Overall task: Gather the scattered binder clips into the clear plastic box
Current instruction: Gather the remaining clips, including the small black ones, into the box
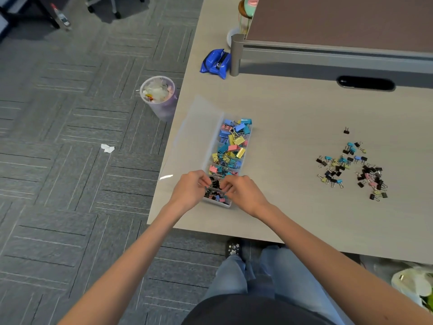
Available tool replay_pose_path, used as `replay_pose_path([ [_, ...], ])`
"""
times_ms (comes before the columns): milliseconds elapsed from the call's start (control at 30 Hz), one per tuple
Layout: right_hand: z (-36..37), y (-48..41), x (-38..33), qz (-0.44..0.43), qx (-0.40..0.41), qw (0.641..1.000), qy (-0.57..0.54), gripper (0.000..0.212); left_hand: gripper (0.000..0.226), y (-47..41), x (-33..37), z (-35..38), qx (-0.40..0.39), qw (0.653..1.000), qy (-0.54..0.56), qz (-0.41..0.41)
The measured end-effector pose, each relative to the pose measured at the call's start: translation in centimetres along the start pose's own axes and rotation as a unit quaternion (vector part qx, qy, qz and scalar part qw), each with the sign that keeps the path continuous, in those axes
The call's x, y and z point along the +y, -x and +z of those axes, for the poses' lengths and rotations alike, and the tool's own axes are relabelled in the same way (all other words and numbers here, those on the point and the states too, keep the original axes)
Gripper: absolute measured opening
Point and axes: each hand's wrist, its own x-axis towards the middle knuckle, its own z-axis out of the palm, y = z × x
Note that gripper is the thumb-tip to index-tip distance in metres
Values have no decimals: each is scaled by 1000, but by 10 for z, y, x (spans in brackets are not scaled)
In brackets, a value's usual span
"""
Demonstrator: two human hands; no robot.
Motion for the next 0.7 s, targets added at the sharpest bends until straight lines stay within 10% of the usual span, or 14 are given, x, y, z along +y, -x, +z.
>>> replay_pose_path([
  [700,-129,49,136,108,200,965,-127,14,21,-56,160,130,-65,994,53,77],
])
